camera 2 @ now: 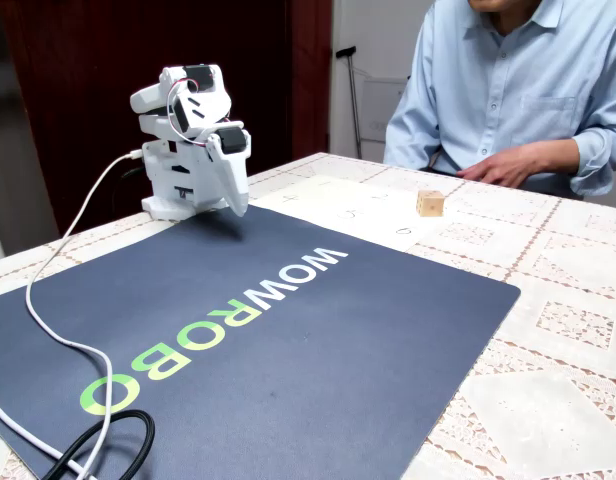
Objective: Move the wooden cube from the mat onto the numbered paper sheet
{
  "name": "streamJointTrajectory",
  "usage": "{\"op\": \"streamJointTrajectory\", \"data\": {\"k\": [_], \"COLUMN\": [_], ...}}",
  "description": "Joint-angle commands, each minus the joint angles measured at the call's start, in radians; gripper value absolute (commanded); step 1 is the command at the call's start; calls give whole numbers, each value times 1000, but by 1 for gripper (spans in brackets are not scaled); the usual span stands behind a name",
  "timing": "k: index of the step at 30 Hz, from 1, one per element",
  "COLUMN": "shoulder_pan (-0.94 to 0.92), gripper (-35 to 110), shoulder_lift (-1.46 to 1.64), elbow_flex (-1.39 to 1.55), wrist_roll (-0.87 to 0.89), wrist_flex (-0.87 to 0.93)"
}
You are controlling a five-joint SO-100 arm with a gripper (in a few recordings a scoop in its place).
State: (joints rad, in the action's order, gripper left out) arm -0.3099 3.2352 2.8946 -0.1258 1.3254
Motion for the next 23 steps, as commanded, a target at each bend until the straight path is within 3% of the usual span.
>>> {"op": "streamJointTrajectory", "data": {"k": [1,13,23], "shoulder_pan": [-12,-46,9], "gripper": [0,0,0], "shoulder_lift": [20,20,20], "elbow_flex": [3,3,-5], "wrist_roll": [5,52,-69], "wrist_flex": [26,25,55]}}
